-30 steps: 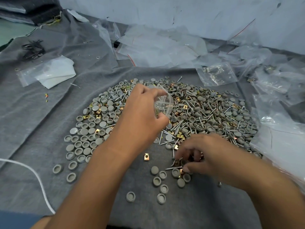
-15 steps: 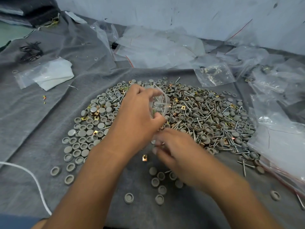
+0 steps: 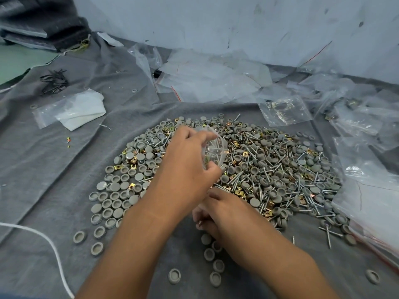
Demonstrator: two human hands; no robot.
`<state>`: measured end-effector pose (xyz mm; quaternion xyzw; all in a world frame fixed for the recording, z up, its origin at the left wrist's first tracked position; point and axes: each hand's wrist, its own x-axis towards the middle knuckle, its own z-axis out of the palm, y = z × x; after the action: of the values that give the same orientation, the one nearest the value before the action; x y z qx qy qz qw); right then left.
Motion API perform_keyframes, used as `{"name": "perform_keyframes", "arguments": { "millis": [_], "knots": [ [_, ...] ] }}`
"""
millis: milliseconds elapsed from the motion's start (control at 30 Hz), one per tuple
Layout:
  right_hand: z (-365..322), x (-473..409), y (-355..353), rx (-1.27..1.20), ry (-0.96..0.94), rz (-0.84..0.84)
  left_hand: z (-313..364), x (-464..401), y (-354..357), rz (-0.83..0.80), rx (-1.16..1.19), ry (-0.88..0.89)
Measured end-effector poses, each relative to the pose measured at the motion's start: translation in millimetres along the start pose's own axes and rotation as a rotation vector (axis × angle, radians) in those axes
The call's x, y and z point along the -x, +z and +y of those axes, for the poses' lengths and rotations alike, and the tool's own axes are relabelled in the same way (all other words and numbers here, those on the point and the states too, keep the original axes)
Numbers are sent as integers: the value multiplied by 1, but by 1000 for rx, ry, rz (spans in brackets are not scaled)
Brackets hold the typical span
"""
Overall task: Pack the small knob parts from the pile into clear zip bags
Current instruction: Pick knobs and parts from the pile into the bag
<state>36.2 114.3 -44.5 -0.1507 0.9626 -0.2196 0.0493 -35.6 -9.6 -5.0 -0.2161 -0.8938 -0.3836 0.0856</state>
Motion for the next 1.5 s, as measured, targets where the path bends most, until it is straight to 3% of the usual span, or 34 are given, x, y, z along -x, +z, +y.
{"name": "perform_keyframes", "arguments": {
  "millis": [133,300,367,433,700,733,867,933,1067,1200,1300,1400,1433,1500],
  "knots": [
    [12,2,-25,-194,48,58,0,-1,0,7,14,6],
    [18,9,-58,-597,66,595,0,0,0,2,19,13],
    [14,3,-55,-629,50,791,2,0,1,-5,16,15],
    [9,-6,-52,-565,48,867,2,0,1,-13,11,18],
    [13,3,-51,-377,76,775,1,0,0,-2,18,3],
    [13,6,-51,-362,106,659,1,0,0,0,16,0],
    [3,13,-41,-217,119,-85,1,-1,-1,1,1,5],
    [-3,15,-33,-60,16,-198,1,-1,-2,-2,2,9],
    [-13,15,-23,91,-99,-157,1,-1,-2,2,-9,22],
    [-14,14,-17,91,-126,-154,1,-1,-2,3,-9,23],
    [-12,12,-17,-34,-139,-173,2,-1,-2,2,-4,19],
    [2,17,-41,-385,-38,-187,3,-1,-3,-3,4,14],
    [8,19,-52,-509,-22,-98,3,0,-3,-4,6,12],
    [16,21,-66,-643,-25,297,3,0,-3,-3,9,8]
  ]
}}
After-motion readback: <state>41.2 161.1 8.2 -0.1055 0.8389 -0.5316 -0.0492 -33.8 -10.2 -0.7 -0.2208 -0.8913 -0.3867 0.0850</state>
